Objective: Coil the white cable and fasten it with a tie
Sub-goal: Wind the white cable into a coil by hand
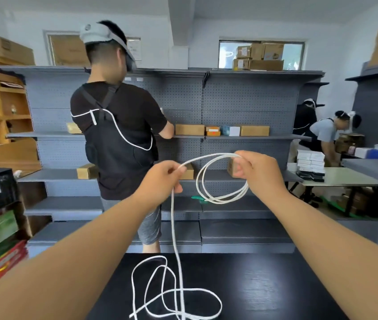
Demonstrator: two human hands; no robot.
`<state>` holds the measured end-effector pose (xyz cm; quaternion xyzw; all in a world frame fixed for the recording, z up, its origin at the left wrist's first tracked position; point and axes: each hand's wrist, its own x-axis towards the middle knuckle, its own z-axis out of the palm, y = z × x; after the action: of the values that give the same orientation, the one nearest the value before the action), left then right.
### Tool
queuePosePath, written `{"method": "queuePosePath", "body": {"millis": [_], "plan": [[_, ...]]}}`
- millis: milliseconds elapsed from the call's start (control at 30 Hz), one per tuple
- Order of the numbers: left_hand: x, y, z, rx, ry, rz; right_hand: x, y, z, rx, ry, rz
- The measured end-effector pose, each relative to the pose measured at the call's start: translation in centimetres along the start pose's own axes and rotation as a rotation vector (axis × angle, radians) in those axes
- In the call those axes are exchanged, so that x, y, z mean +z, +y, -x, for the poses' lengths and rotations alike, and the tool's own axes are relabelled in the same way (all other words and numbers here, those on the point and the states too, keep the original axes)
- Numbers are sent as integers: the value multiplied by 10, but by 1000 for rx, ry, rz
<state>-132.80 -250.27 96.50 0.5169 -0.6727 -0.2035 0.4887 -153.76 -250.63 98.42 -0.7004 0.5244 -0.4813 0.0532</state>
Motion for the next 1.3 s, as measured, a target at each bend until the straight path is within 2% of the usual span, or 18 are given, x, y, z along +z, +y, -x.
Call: {"method": "queuePosePath", "body": {"millis": [100, 233, 433, 733, 900, 1300], "plan": [[17, -10, 4, -60, -68, 195, -5, 4, 2, 65, 32, -28], [34, -16, 3, -93, -110, 291, -11, 10, 3, 100, 78, -41], [51, -7, -7, -91, 49, 322, -20, 18, 3, 78, 81, -82], [77, -4, -4, -159, -79, 511, -27, 30, 1, 127, 210, -117], [91, -3, -2, -193, -116, 613, -28, 32, 4, 175, 257, -223], [125, 16, 8, -243, -108, 642, -24, 44, 11, 241, 375, -352]]}}
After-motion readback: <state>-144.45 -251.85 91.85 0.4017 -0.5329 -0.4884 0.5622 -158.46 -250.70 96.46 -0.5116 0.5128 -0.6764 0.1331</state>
